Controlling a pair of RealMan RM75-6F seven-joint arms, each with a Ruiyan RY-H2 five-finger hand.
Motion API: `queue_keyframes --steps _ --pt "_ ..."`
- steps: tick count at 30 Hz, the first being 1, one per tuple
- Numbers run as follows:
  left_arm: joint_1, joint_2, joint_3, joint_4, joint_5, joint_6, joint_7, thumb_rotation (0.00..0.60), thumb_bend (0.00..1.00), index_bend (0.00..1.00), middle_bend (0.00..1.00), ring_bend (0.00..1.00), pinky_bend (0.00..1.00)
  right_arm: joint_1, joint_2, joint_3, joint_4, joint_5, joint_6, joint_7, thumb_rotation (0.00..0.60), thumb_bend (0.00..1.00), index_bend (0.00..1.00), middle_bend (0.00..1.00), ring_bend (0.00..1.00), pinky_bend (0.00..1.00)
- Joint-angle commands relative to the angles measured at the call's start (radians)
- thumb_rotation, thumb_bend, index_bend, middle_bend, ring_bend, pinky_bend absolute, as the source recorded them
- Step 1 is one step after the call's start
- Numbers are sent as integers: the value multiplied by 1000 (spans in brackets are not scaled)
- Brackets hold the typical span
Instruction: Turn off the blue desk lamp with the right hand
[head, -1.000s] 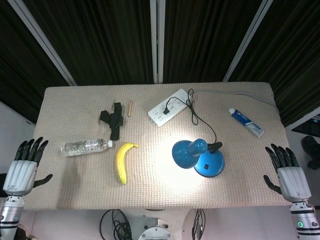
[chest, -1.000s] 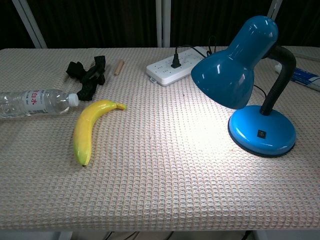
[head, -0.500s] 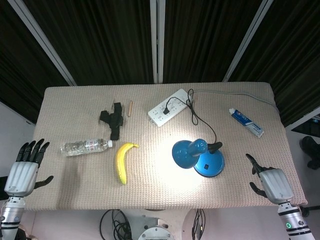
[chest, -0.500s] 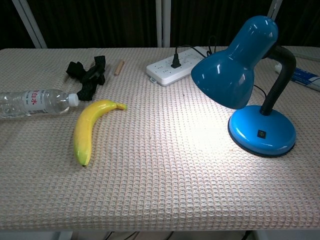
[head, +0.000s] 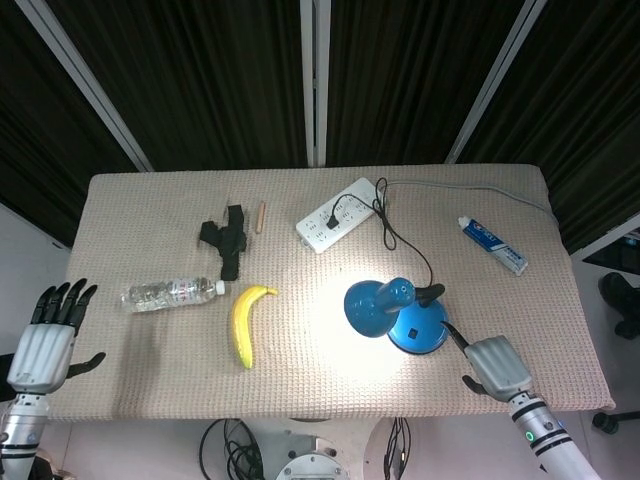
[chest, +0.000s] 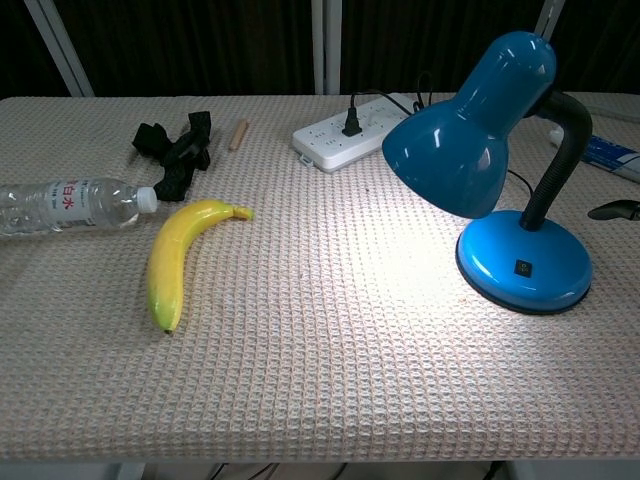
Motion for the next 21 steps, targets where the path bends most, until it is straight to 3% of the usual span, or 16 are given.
queue_keyframes --steps 1,6,9,12,21 --pt "-1 1 0 -1 -1 -2 0 600 60 21 0 0 0 42 -18 15 -19 59 -67 -3 600 174 0 882 877 855" --pt "-1 5 -1 -1 -5 -6 -2 600 60 21 0 0 0 85 -34 17 -19 103 -128 -5 600 200 0 883 877 855" --pt "0 7 -3 1 -10 -6 -5 600 60 21 0 0 0 101 -40 13 -21 121 -144 -17 600 413 0 883 877 855" --pt "0 7 -4 5 -14 -7 -9 600 60 20 0 0 0 112 -46 10 -26 135 -150 -25 600 542 0 882 877 855" --pt "-3 2 -3 17 -19 -19 -18 600 60 21 0 0 0 121 -62 -9 -26 182 -133 -63 600 575 0 883 877 855"
